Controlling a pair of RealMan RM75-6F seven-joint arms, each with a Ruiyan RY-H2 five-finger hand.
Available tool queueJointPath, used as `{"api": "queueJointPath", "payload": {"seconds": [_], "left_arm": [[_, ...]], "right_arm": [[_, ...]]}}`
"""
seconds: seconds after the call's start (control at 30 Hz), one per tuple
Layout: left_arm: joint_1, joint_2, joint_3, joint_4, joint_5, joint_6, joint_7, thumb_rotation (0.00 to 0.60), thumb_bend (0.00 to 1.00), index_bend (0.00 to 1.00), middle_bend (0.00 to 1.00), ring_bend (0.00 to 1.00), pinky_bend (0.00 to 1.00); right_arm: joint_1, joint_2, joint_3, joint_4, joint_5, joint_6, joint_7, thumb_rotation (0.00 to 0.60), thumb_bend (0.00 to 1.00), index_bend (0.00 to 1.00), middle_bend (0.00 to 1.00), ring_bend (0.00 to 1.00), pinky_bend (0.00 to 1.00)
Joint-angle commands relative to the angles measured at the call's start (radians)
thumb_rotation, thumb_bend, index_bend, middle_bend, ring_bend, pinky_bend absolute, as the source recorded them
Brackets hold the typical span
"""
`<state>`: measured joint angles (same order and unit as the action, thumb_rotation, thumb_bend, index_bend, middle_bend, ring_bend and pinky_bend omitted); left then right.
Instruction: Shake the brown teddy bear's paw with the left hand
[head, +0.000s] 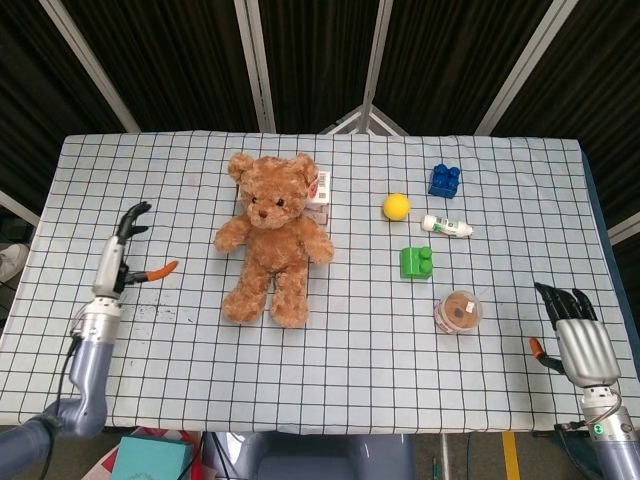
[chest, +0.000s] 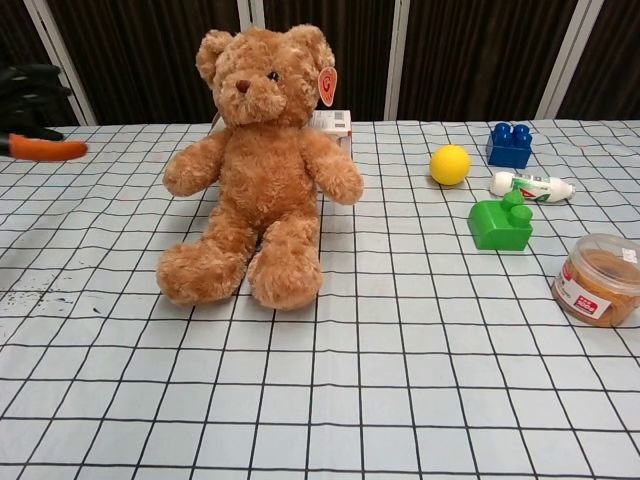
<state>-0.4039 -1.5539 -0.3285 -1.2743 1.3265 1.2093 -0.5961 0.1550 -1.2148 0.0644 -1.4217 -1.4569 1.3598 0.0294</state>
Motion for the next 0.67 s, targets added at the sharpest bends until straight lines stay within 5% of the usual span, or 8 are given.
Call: {"api": "queueJointPath", "payload": {"seconds": [0.03,0.33,0.67], "left_arm": [[0.114,0.066,0.076,0.007,0.086,0.176,0.135,0.600,0.24,0.10,0.10,0.00,0.19],[0.189,0.061,0.128,0.107,0.151,0.362,0.364,0.600,0.24,0.15,0.11,0.00,0.19],[0.209,0.124,0.136,0.053,0.086,0.309,0.476,0.600,0.24,0.18,0.12,0.00,0.19]], "right_arm": [[0.004,-0.036,0.009,0.056,-0.027,0.033,0.012,0.600,0.37,0.05,0.14,0.13,0.07],[0.000,-0.081,0.014,0.135,-0.067,0.099,0.032,0.600,0.37,0.05,0.14,0.13,0.07],[-0.003,-0.077,0.016,0.118,-0.080,0.128,-0.005,0.600,0.37,0.05,0.14,0.13,0.07]]}}
